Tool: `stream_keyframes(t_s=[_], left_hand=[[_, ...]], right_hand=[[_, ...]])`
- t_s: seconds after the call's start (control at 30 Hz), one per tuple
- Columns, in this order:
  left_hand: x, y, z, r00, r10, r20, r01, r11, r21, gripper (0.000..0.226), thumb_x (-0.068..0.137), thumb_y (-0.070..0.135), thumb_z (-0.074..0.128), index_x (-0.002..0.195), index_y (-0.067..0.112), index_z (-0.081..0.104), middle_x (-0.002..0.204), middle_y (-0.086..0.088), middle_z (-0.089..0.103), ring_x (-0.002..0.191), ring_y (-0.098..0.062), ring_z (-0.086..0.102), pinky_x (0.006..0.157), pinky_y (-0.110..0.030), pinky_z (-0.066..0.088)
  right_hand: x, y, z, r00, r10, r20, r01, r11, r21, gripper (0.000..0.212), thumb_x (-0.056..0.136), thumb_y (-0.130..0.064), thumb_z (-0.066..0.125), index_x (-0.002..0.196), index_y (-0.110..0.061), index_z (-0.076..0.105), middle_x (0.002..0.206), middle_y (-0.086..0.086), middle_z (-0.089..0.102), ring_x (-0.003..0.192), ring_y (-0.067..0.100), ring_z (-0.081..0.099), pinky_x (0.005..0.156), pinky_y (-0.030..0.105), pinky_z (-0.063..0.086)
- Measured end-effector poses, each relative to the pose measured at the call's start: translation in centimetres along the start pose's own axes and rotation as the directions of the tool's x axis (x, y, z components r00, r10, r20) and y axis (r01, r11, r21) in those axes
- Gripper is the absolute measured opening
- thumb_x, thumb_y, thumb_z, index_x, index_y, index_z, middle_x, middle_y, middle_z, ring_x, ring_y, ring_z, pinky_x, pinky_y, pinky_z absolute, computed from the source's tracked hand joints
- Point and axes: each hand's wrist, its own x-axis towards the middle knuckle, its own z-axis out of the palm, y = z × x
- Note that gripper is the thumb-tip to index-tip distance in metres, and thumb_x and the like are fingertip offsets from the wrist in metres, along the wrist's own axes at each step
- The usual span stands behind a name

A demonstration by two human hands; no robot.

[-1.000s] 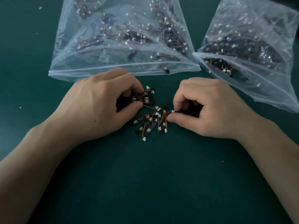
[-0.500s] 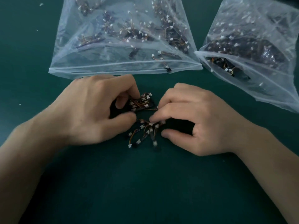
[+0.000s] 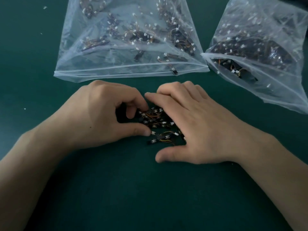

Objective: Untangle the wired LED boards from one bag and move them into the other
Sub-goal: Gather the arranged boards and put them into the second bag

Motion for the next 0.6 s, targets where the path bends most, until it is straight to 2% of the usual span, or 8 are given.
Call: stream_keyframes(t_s=[0.03,0.1,0.17,0.23,0.37,0.43,0.5,0.6], left_hand=[[0.1,0.1,0.2,1.0,0.013,-0.015,-0.013,1.0,-0.01,0.037,0.074,0.068,0.076,0.1,0.043,0.072,0.085,0.02,0.064,0.07,-0.001,0.059,0.059,-0.014,0.039],[0.2,0.5,0.7,0.998,0.054,-0.038,-0.054,0.998,-0.021,0.029,0.08,0.059,0.077,0.1,0.038,0.076,0.08,0.021,0.065,0.069,-0.002,0.06,0.06,-0.018,0.044],[0.1,1.2,1.3,0.994,0.089,-0.058,-0.092,0.995,-0.049,0.022,0.087,0.05,0.075,0.101,0.032,0.078,0.08,0.02,0.067,0.071,-0.005,0.064,0.06,-0.028,0.05],[0.0,1.7,1.7,0.991,0.101,-0.091,-0.11,0.99,-0.09,0.015,0.093,0.039,0.071,0.102,0.028,0.075,0.082,0.016,0.07,0.068,-0.011,0.065,0.059,-0.03,0.05],[-0.1,1.6,1.9,0.976,0.015,-0.215,-0.056,0.981,-0.185,0.015,0.092,0.022,0.071,0.103,0.021,0.061,0.087,0.012,0.072,0.057,-0.025,0.06,0.056,-0.036,0.046],[0.0,1.4,1.8,0.964,-0.02,-0.267,-0.034,0.98,-0.197,0.015,0.09,0.02,0.071,0.101,0.02,0.06,0.083,0.007,0.066,0.057,-0.023,0.055,0.056,-0.032,0.045],[0.0,1.4,1.8,0.953,-0.045,-0.298,-0.014,0.981,-0.194,0.014,0.09,0.019,0.071,0.1,0.02,0.061,0.075,0.003,0.06,0.058,-0.022,0.051,0.056,-0.022,0.041],[0.2,1.4,1.9,0.951,-0.061,-0.302,0.007,0.984,-0.175,0.011,0.091,0.017,0.069,0.098,0.02,0.061,0.06,0.0,0.047,0.054,-0.019,0.042,0.056,-0.016,0.034]], right_hand=[[0.1,-0.2,0.2,1.0,0.022,0.003,-0.022,1.0,-0.022,0.098,0.086,-0.087,0.045,0.157,-0.02,0.033,0.139,-0.004,0.036,0.118,0.018,0.039,0.108,0.039,0.037],[0.4,-0.4,0.2,0.999,0.029,-0.023,-0.03,0.999,-0.031,0.084,0.092,-0.083,0.04,0.149,-0.022,0.042,0.13,-0.005,0.04,0.109,0.016,0.037,0.101,0.037,0.037],[0.7,-0.5,0.0,0.998,0.012,-0.056,-0.014,0.999,-0.036,0.064,0.096,-0.076,0.042,0.132,-0.024,0.052,0.116,-0.007,0.043,0.1,0.014,0.036,0.093,0.035,0.037],[0.9,-0.5,-0.1,0.997,0.011,-0.082,-0.014,0.999,-0.03,0.051,0.097,-0.069,0.046,0.116,-0.023,0.055,0.103,-0.008,0.044,0.092,0.013,0.036,0.085,0.034,0.038],[1.4,-0.7,0.2,0.99,0.047,-0.133,-0.053,0.998,-0.037,0.038,0.099,-0.053,0.049,0.105,-0.017,0.061,0.092,-0.003,0.059,0.081,0.022,0.055,0.072,0.037,0.043],[1.4,-0.8,0.4,0.985,0.046,-0.166,-0.061,0.995,-0.084,0.035,0.101,-0.047,0.05,0.104,-0.015,0.063,0.091,0.0,0.061,0.078,0.025,0.059,0.067,0.037,0.044],[1.2,-0.9,0.7,0.98,0.042,-0.197,-0.064,0.992,-0.106,0.033,0.102,-0.043,0.05,0.105,-0.013,0.064,0.092,0.001,0.06,0.075,0.025,0.059,0.061,0.036,0.046],[1.0,-1.0,0.6,0.976,0.063,-0.207,-0.089,0.989,-0.12,0.034,0.105,-0.042,0.046,0.103,-0.013,0.063,0.088,0.001,0.06,0.069,0.026,0.061,0.049,0.039,0.047]])
